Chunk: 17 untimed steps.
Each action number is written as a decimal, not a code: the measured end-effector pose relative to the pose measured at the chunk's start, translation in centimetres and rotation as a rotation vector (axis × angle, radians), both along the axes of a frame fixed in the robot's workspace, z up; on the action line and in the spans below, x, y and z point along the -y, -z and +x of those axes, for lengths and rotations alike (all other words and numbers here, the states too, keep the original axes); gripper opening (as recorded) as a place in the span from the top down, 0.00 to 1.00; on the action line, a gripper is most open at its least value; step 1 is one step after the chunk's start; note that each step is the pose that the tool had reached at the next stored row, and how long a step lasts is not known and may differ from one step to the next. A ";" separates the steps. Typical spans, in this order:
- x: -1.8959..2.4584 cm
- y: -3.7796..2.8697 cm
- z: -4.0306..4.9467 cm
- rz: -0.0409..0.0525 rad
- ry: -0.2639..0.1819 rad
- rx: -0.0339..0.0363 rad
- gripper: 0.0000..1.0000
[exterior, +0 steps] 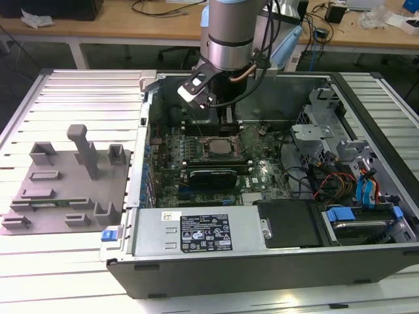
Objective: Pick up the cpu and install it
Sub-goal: 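Close the cpu cover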
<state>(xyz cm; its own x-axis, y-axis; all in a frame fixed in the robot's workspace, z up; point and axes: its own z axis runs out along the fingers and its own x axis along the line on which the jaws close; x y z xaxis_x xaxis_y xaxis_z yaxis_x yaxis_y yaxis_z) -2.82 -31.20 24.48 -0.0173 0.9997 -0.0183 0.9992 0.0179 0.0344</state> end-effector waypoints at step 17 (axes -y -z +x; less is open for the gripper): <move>-0.02 -3.69 3.18 0.0005 0.000 -0.0002 0.89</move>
